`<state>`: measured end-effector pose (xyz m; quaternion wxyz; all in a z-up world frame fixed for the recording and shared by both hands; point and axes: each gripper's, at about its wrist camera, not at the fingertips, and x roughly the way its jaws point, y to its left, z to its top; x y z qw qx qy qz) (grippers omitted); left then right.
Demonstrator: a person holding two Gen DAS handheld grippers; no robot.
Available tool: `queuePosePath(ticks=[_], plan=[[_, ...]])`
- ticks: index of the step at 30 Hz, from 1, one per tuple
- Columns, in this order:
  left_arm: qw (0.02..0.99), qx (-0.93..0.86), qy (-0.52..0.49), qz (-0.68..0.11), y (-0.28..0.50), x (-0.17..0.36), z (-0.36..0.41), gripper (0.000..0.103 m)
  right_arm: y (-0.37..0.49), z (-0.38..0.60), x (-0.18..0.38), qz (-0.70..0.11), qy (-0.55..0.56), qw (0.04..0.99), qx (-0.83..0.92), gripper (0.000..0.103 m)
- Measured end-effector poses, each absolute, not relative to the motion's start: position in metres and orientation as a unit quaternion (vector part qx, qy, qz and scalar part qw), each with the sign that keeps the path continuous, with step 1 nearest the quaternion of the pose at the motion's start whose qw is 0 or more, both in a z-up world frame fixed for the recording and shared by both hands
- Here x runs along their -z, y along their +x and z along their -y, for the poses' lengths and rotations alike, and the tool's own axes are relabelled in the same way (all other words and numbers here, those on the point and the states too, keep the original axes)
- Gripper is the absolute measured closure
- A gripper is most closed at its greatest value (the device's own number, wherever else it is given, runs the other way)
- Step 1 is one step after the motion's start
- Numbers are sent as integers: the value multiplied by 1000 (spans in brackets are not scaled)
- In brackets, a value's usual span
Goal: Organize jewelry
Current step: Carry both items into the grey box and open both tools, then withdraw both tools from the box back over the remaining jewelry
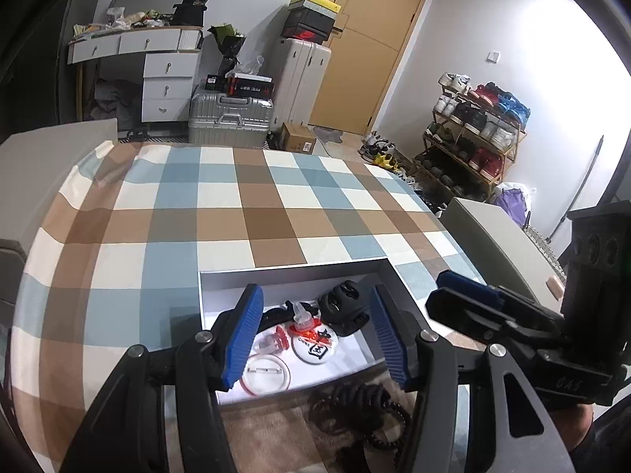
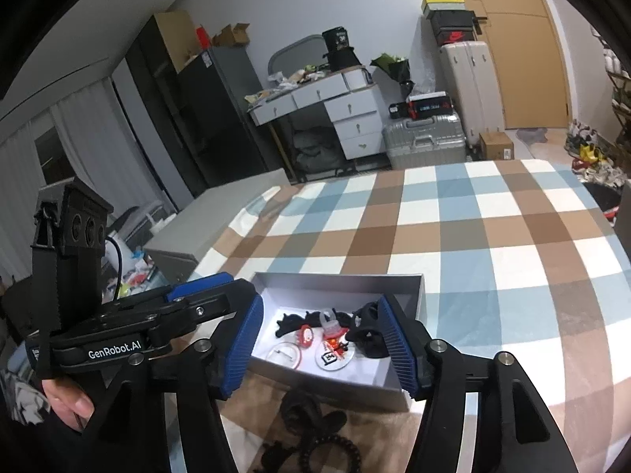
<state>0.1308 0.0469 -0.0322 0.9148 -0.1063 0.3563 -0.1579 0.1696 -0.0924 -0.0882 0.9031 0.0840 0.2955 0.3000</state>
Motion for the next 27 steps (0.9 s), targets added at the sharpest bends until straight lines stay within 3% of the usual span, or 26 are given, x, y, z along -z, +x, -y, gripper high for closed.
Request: queuePosePath(ticks=[7,9,18,27], plan=[[929,131,-72,-339,110,21,-38,45,145,99,74,-264,74,914,-297,25],[934,116,-65,-330,104,18,-36,36,139,101,73,-262,78,913,-302,16],[953,58,-46,-294,79,11,-31,20,107,105,77,-251,51,920,-295,7],[952,38,-37,-302,60,11,-27,18,79,107,86,-244,15,931,-272,0]])
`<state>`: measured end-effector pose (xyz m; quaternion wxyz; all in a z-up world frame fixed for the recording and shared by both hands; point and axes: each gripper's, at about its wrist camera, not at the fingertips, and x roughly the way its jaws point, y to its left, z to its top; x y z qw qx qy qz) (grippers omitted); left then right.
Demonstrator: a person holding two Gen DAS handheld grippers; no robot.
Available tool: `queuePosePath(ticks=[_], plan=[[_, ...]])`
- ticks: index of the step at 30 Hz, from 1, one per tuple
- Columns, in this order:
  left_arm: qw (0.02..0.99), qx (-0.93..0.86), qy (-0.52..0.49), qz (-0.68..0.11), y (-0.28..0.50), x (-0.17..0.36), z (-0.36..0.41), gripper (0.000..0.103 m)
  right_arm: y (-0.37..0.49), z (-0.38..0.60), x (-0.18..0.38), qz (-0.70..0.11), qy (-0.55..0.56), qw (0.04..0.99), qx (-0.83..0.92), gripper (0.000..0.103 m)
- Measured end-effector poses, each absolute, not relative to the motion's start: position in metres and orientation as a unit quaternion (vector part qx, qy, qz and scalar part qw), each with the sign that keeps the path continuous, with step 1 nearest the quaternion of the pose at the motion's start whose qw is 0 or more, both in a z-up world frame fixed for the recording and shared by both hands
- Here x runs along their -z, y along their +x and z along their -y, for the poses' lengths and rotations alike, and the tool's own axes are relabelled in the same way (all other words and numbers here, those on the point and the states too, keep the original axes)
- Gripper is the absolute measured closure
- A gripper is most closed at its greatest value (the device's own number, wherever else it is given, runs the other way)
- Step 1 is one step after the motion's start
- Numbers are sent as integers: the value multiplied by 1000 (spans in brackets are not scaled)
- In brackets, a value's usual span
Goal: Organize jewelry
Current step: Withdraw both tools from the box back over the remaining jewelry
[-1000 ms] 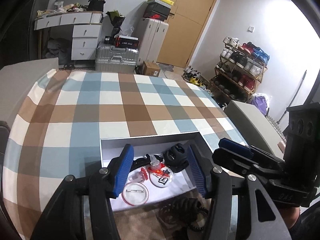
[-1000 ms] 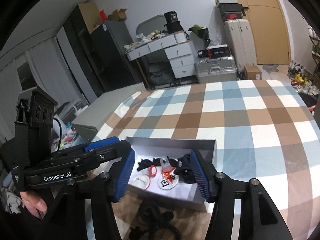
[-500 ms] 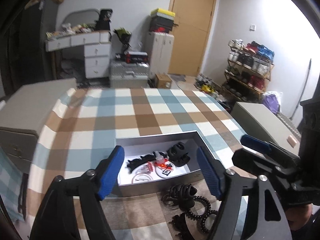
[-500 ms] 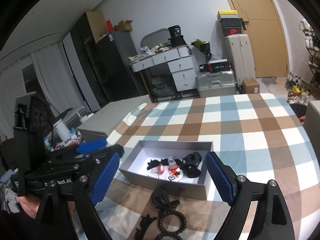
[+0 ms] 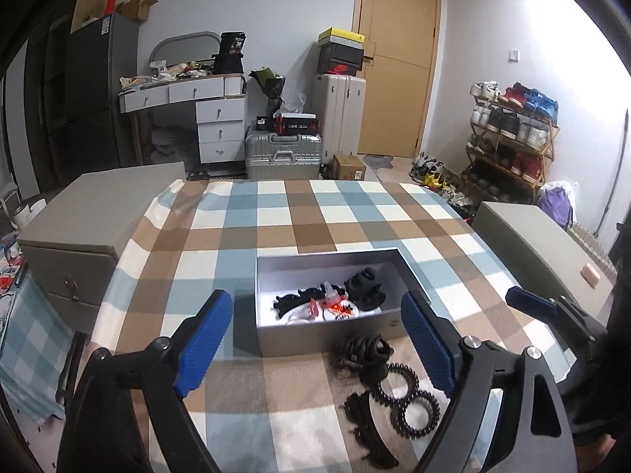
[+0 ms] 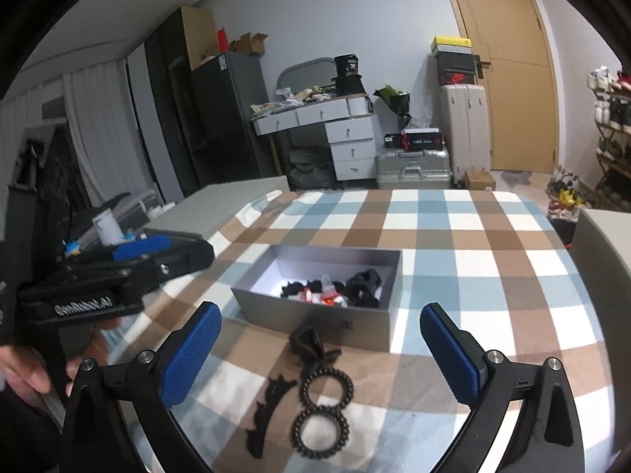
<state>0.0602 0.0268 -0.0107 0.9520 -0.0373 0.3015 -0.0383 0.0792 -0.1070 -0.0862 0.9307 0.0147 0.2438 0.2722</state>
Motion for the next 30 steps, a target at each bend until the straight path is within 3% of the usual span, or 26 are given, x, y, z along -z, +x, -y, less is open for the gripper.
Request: queuePosePath(ticks=[10,13,24,30], plan=[[948,32,-36,-315,40,19,-21,10,60,111,105,-261,-15,934,-245,0],[936,29,-45,-347,37,36,-20,2,57,114,112,-268,-27,935,-231,0],[879,55,-17,-473,38,100,-2,2,49,129,136,-296,-49,936,-184,0],[879,61,11,-473,40,104,9,2,50,129,139,-307,-54,934,-176,0]])
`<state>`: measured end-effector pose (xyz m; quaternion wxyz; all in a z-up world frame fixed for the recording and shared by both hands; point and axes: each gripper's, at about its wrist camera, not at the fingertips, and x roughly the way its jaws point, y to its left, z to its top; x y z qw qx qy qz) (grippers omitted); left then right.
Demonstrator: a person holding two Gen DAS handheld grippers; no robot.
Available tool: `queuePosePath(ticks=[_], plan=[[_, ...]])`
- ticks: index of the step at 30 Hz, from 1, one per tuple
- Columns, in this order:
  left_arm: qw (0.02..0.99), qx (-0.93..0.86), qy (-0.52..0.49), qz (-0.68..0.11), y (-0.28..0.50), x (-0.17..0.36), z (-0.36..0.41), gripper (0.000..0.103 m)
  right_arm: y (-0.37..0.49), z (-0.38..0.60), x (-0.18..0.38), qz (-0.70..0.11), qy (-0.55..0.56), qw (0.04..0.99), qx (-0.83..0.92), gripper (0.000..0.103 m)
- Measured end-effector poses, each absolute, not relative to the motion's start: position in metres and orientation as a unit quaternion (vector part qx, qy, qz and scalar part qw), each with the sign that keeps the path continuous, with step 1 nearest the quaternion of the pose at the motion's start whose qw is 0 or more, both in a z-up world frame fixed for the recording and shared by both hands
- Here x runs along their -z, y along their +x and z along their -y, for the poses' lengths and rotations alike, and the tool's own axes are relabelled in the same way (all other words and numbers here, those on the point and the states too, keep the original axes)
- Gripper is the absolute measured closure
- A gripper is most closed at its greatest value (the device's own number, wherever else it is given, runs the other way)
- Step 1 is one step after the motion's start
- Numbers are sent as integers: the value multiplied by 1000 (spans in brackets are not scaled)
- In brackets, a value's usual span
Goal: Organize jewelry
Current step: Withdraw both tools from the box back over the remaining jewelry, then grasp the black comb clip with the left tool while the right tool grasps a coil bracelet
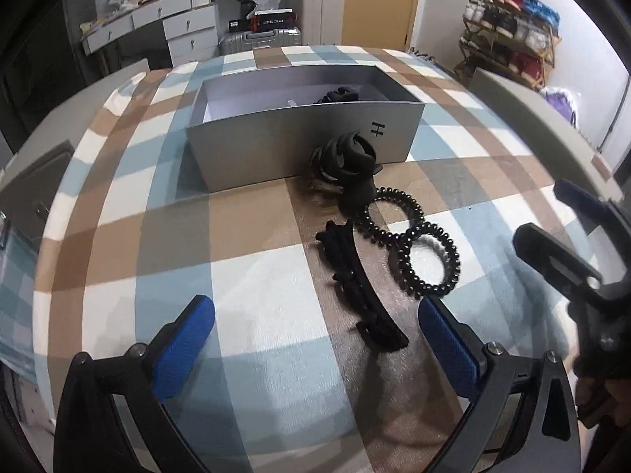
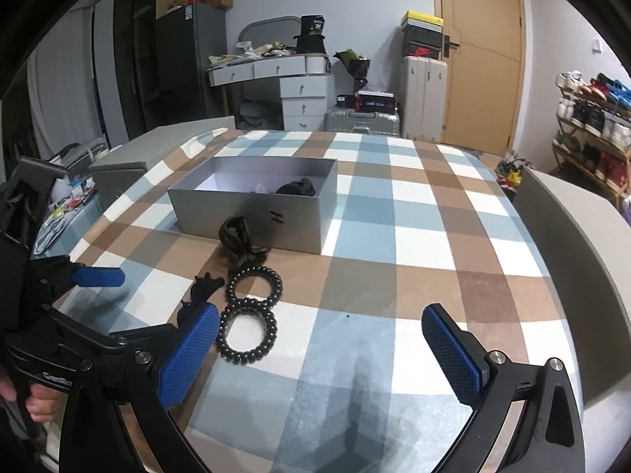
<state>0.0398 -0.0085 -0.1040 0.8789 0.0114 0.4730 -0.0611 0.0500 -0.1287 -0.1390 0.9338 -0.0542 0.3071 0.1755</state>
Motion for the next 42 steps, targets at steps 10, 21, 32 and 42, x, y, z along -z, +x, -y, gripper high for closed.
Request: queuePosePath(ticks=[10,21,32,42], plan=[[865,90,10,-493,50,116,16,20,53,127,140,-312,-47,932,-180,0],[866,103,3,-490,52,115,4,90,60,132,145,-326,-25,927,-187,0],[880,110,-22,-461,40,99,-10,90,65,119,160,-358,10,904,-235,0],[877,114,-37,-465,39,106,-21,91,70,98,176,-379,-7,892,-247,1]])
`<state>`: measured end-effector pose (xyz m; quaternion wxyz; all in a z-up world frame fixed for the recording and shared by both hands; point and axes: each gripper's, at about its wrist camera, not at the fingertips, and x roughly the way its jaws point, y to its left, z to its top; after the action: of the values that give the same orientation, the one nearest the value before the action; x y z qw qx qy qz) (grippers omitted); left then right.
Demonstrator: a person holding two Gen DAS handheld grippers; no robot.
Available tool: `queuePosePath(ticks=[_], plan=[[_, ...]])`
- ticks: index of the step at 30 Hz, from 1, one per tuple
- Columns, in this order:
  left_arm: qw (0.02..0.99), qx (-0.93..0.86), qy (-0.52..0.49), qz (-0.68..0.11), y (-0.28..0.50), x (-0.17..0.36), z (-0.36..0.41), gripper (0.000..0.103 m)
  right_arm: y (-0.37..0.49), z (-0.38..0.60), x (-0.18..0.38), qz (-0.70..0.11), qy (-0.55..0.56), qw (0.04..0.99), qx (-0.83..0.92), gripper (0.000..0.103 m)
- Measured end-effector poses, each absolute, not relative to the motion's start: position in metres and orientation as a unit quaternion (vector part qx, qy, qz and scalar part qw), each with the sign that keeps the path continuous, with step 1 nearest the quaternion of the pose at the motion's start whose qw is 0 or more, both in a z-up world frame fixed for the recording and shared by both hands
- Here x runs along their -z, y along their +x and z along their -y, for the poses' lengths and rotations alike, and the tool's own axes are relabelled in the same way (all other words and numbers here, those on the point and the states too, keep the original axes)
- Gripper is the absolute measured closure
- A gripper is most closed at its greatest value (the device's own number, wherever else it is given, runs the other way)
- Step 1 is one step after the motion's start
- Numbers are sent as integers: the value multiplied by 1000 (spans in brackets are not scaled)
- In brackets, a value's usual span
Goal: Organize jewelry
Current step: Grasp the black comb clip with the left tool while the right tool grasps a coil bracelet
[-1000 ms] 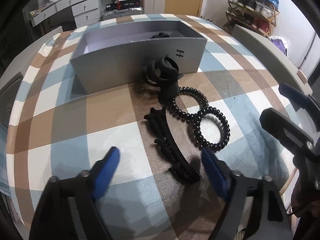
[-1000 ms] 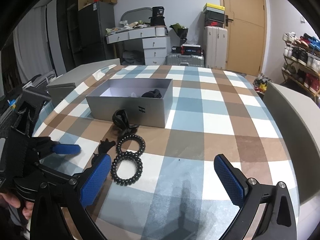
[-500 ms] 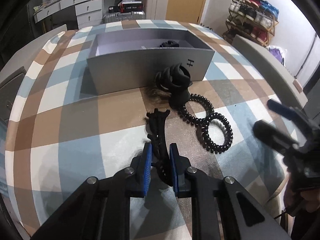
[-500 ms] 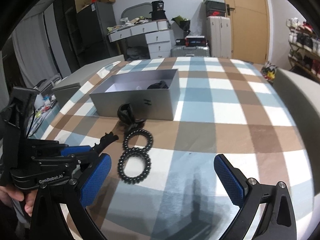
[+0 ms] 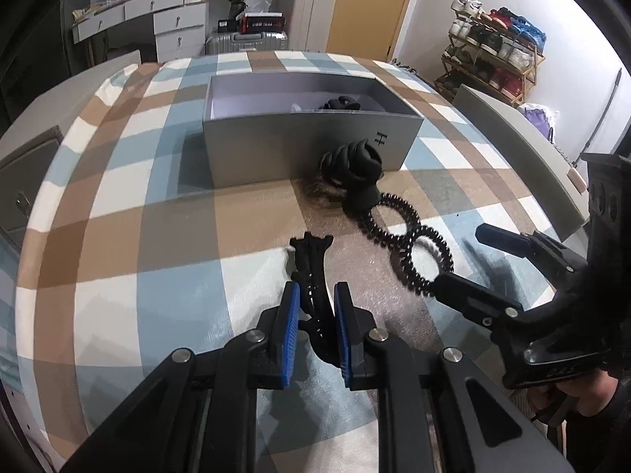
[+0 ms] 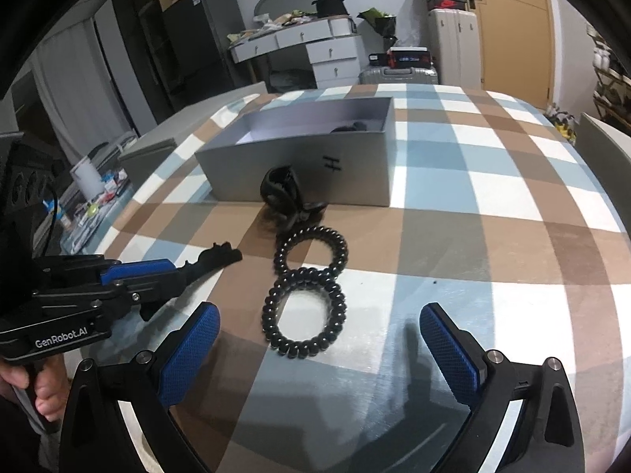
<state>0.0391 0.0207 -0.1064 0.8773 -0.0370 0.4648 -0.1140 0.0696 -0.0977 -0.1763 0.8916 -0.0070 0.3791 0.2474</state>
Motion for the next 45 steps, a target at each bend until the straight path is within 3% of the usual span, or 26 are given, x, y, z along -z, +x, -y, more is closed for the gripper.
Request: queuePosePath(ticks=[7,11,12,15,16,17,18,21,23,26,34,35,36,38,45], plan=[[875,106,-52,-469,45,113,-28,88,71,88,182,-389,-25,887,-247,8],[875,97,-41,-473,54,115,-26,63,72,87,182,-388,-26,888,-245,10],[876,101,-36,-470,54,116,-24,62,72,86,182,-387,-27,888,-245,11],[878,91,-9,-470,56,117,-19,64,72,84,182,-385,-31,889,-244,16],[879,86,6,-469,55,117,-16,69,71,83,182,-384,-36,890,-242,17],[880,80,18,-468,55,117,-15,85,70,81,182,-382,-43,891,-241,21],[879,81,20,-469,55,117,-16,90,70,80,183,-381,-48,891,-241,25],[875,91,0,-475,54,116,-24,90,66,77,183,-374,-65,894,-237,37],[875,92,-6,-474,52,115,-27,90,65,75,183,-369,-78,897,-232,54],[879,91,-8,-467,49,110,-28,90,64,77,183,-365,-76,897,-236,63],[889,95,-18,-448,44,94,-29,90,63,88,181,-366,-35,893,-259,71],[890,96,-21,-446,44,92,-30,90,63,92,180,-366,-22,893,-263,91],[891,97,-25,-444,45,90,-31,90,64,95,179,-369,-12,890,-267,103],[893,100,-25,-439,45,87,-31,90,65,102,177,-368,14,889,-273,98],[894,101,-31,-436,48,86,-34,90,64,98,174,-368,9,884,-289,95]])
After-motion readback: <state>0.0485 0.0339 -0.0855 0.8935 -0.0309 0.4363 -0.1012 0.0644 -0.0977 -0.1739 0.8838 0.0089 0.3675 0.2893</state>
